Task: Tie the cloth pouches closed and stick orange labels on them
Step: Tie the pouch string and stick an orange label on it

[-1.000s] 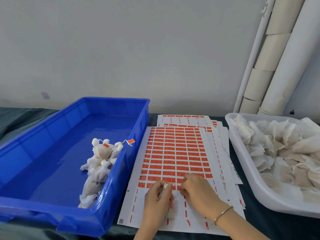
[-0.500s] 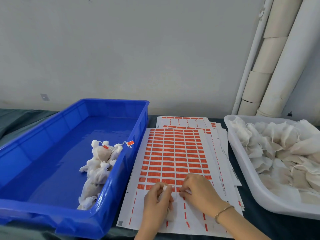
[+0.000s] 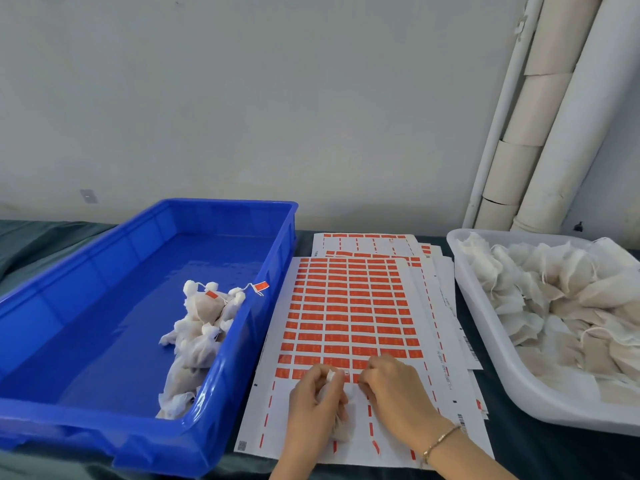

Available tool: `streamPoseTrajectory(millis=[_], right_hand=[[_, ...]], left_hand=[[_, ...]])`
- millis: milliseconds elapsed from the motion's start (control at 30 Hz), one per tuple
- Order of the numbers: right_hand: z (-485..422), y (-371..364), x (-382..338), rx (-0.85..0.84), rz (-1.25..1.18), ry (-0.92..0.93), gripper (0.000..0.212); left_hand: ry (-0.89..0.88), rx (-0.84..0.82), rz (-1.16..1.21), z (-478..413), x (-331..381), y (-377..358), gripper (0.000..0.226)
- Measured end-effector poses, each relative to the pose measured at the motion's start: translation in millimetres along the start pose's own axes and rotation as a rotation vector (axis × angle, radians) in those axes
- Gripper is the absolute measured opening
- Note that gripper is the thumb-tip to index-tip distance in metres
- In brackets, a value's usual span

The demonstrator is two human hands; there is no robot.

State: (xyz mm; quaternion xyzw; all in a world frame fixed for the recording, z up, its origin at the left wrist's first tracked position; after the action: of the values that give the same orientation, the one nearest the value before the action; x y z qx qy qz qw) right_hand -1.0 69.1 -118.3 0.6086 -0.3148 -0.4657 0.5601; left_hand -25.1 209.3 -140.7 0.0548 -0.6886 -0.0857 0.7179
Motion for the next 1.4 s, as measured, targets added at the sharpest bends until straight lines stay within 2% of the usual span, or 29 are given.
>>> streamPoseTrajectory(millis=[233, 433, 633, 767, 900, 1033, 1133, 1400], right_hand=[[-2.2, -4.0, 6.9, -0.041, 0.114, 0.102, 0.04], [-6.2, -1.5, 7.6, 0.007, 0.101, 0.171, 0.038], [-8.0, 1.7, 8.3, -0.002, 0.14, 0.196, 0.033], [-10.5, 5.2, 11.6, -0.007, 0.122, 0.193, 0.03], [-9.8, 7.8, 16.7, -0.005, 0.028, 0.195, 0.025], [-8.0, 13.7, 31.6, -0.002, -0.295, 0.073, 0.012], [-1.3, 11.1, 42.3, 0.039, -0.464, 0.016, 0.015], [18.0, -3.3, 43.6, 0.045, -0.466, 0.031, 0.018]], left_hand=[[0.015, 0.001, -0.002, 1.0, 2.3, 0.8, 0.01], [0.056, 0.007, -0.031, 0.1, 4.4, 0.1, 0.009], [0.136, -0.004, -0.259, -8.0, 5.5, -5.4, 0.017], [0.123, -0.066, -0.387, -15.4, 6.4, -7.8, 0.016], [0.044, -0.126, -0.609, -25.7, 12.4, -8.3, 0.019], [-0.04, -0.19, -0.747, -33.8, 19.0, -4.1, 0.023], [-0.089, -0.26, -0.86, -38.5, 21.5, -4.6, 0.027], [-0.212, -0.348, -0.97, -36.0, 20.2, 2.0, 0.029]])
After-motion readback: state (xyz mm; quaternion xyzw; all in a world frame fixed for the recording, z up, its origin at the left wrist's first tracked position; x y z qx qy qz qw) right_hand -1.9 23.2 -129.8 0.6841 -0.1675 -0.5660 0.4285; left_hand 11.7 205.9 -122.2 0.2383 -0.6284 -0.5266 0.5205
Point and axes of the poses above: each hand's wrist, its own z-axis away from the middle knuckle, its own y-axis out of the back of the hand, x = y × z, the point moved 1 cm from there along -z, towards the middle knuckle, and after that the axes turned 11 degrees about -x, right-handed, at the moved point
